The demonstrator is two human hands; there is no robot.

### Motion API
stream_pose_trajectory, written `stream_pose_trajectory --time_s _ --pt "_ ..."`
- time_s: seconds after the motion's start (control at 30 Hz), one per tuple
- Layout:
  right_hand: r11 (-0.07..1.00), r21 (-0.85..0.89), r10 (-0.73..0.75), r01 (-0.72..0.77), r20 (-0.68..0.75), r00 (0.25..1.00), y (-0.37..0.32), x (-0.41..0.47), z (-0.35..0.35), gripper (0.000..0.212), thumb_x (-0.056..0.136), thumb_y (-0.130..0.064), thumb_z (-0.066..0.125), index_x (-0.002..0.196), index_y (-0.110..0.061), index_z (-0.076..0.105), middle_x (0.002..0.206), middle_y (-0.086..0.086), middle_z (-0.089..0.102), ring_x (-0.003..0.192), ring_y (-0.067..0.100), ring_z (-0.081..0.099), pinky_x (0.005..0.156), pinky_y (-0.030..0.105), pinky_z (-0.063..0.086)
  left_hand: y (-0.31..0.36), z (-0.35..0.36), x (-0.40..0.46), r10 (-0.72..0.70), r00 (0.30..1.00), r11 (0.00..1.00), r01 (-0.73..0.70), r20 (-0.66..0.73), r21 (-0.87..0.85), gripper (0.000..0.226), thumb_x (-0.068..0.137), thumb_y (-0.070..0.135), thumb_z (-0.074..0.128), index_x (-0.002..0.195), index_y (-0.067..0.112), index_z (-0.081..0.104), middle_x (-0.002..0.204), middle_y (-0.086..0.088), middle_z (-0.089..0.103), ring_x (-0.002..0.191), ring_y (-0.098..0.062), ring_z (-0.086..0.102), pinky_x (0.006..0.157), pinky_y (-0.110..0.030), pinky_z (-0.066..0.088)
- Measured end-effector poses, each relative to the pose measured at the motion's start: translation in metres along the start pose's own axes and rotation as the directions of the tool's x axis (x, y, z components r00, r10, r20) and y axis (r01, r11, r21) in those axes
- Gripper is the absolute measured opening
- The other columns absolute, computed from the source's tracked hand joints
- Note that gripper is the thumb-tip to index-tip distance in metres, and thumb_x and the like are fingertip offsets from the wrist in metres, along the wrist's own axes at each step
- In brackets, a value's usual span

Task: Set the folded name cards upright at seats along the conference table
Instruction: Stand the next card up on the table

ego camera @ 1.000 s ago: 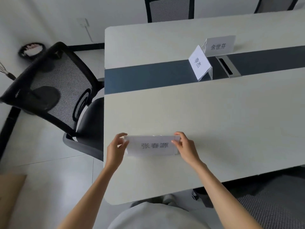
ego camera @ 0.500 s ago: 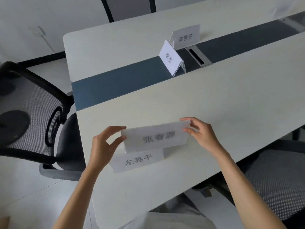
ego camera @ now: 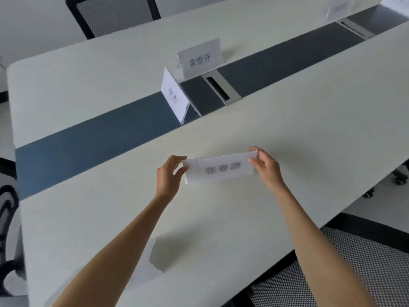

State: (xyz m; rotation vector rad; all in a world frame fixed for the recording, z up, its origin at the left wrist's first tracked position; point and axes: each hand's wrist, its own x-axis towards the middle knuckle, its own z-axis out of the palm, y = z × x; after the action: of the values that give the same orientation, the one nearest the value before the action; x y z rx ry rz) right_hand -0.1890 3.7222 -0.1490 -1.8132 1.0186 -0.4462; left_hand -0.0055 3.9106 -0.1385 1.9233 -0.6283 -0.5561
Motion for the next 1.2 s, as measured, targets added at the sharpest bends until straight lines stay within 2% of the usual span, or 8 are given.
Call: stream_pose_trajectory --time_s 0.23,0.33,0.47,0.7,0.8,0.87,0.97,1.2 --pt "1.0 0.023 0.016 -0.016 -0.018 1.0 0.024 0.031 -0.007 0.03 0.088 -0.014 0.054 0.118 -0.013 0.055 0.074 -0.013 0.053 0.081 0.008 0.053 0.067 0.005 0.036 -0.007 0.042 0.024 -0.044 0.997 0.999 0.046 -0.067 0.016 0.021 0.085 0.01 0.056 0.106 0.011 0.058 0.109 0.005 0.061 0.107 -0.019 0.059 0.097 -0.023 0.041" --pt "0.995 0.092 0.043 -0.039 -0.044 0.998 0.03 0.031 -0.003 0.037 0.089 -0.014 0.052 0.126 -0.015 0.049 0.093 -0.006 0.059 0.086 0.003 0.056 0.072 -0.001 0.036 -0.009 0.055 0.019 -0.069 0.989 0.998 0.07 -0.134 -0.002 0.03 0.087 0.009 0.053 0.117 0.013 0.051 0.112 0.002 0.057 0.105 -0.015 0.056 0.093 -0.022 0.044" --pt "0.964 0.249 0.121 -0.093 -0.1 0.988 0.05 0.015 0.006 0.038 0.093 -0.008 0.043 0.13 -0.009 0.043 0.123 -0.009 0.048 0.117 0.008 0.049 0.085 -0.003 0.034 -0.023 0.075 -0.004 -0.222 0.962 0.975 0.221 -0.162 -0.024 0.027 0.09 0.005 0.043 0.115 0.008 0.049 0.107 -0.002 0.06 0.093 -0.016 0.057 0.069 0.002 0.039" --pt "0.953 0.282 0.137 -0.115 -0.059 0.989 0.067 0.015 0.012 0.05 0.086 0.013 0.032 0.134 -0.002 0.037 0.131 -0.004 0.039 0.123 0.01 0.04 0.097 0.001 0.031 -0.021 0.096 -0.003 -0.276 0.951 0.957 0.259 -0.137 -0.13 0.041 0.084 -0.008 0.03 0.121 0.008 0.04 0.093 0.007 0.061 0.059 0.008 0.049 0.052 -0.007 0.035" --pt "0.964 0.243 0.134 -0.109 -0.088 0.987 0.063 0.056 0.005 0.057 0.081 0.015 0.032 0.135 -0.003 0.035 0.137 0.0 0.038 0.129 0.013 0.037 0.108 0.021 0.028 -0.01 0.109 0.017 -0.255 0.964 0.962 0.245 -0.08 -0.121 0.054 0.081 -0.012 0.029 0.129 0.011 0.036 0.122 -0.007 0.056 0.101 -0.005 0.057 0.076 -0.009 0.04" --pt "0.985 0.143 0.11 -0.095 -0.105 0.988 0.059 0.09 -0.002 0.061 0.078 0.015 0.033 0.137 -0.004 0.033 0.143 0.008 0.038 0.133 0.02 0.036 0.107 0.022 0.025 -0.001 0.12 0.036 -0.237 0.97 0.971 0.236 -0.052 -0.026 0.064 0.079 -0.011 0.029 0.138 0.015 0.03 0.139 -0.006 0.045 0.127 -0.018 0.043 0.099 -0.021 0.035" --pt "0.991 0.055 0.127 -0.121 -0.111 0.986 0.052 0.137 -0.013 0.064 0.077 0.013 0.03 0.138 -0.009 0.032 0.142 0.015 0.037 0.131 0.026 0.037 0.102 0.02 0.026 0.013 0.139 0.066 -0.229 0.973 0.973 0.23 -0.024 0.028 0.07 0.08 -0.007 0.033 0.143 0.022 0.019 0.143 -0.007 0.038 0.13 -0.022 0.037 0.105 -0.029 0.032" --pt "0.962 0.185 0.214 -0.199 -0.064 0.975 0.044 0.205 -0.024 0.061 0.082 0.009 0.029 0.139 -0.012 0.031 0.145 0.009 0.039 0.131 0.021 0.039 0.1 0.021 0.028 0.028 0.165 0.12 -0.265 0.964 0.958 0.265 0.018 -0.111 0.075 0.077 -0.005 0.034 0.141 0.029 0.018 0.138 -0.005 0.044 0.126 -0.024 0.042 0.107 -0.044 0.037"
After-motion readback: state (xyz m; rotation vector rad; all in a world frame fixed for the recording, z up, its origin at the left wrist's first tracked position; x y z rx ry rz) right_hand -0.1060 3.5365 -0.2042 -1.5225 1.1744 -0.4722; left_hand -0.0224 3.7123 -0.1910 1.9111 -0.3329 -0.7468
